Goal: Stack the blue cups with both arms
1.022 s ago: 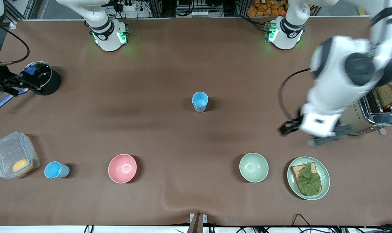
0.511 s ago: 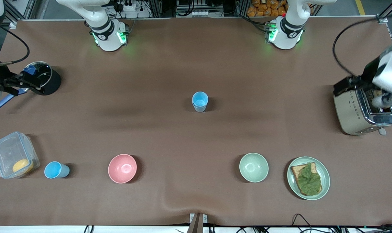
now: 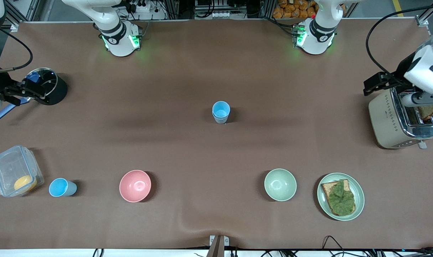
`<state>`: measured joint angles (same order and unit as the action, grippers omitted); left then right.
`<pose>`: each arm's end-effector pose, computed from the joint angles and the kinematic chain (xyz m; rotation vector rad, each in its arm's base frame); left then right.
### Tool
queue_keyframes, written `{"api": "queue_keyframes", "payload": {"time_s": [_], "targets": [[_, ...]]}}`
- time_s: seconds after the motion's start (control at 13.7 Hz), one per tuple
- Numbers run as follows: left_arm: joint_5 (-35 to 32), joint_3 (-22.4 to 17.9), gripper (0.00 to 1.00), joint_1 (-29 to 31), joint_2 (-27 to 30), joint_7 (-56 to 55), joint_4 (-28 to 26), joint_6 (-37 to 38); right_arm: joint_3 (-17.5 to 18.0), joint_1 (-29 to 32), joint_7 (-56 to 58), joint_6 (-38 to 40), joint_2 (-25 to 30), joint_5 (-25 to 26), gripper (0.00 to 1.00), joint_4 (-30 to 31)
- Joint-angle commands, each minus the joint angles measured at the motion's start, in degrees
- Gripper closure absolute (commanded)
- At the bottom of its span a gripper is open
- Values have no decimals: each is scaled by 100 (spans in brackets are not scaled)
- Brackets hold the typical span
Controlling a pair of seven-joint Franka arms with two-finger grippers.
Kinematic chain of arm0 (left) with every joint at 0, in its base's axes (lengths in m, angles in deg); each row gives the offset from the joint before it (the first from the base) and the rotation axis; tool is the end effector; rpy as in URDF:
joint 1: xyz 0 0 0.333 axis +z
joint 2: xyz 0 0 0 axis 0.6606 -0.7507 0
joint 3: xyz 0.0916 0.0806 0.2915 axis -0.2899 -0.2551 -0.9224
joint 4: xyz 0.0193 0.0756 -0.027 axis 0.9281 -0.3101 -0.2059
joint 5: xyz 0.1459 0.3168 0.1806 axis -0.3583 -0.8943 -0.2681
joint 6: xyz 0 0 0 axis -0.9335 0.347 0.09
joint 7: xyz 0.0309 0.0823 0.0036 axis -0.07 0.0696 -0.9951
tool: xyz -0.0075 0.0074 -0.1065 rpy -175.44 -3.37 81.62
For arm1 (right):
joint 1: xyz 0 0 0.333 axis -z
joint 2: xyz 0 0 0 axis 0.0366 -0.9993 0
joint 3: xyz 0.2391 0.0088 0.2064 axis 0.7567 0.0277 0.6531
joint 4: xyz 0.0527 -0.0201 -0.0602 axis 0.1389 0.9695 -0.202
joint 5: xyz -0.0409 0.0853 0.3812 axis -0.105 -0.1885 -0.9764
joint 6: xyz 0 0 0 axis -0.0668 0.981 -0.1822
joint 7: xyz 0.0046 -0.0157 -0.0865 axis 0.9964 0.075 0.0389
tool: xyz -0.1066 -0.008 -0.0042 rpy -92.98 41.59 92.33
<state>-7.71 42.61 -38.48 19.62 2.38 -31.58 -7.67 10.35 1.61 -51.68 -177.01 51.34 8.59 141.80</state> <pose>0.5564 -0.0690 0.6178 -3.1225 -0.0650 0.1296 0.5481 -0.0396 0.5874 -3.0810 -0.0599 -0.0117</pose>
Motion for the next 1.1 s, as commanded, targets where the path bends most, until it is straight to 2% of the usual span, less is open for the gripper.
{"api": "queue_keyframes", "payload": {"time_s": [0.0,0.37,1.02], "targets": [[20,42,0,13,29,100,48,-7,38,66,63,84,-62,-58,0,-120],[12,201,0,12,55,47,198,1,38,66,63,84,-62,-58,0,-111],[-15,201,0,65,82,118,198,125,38,57,72,84,-71,-58,0,-111]]}}
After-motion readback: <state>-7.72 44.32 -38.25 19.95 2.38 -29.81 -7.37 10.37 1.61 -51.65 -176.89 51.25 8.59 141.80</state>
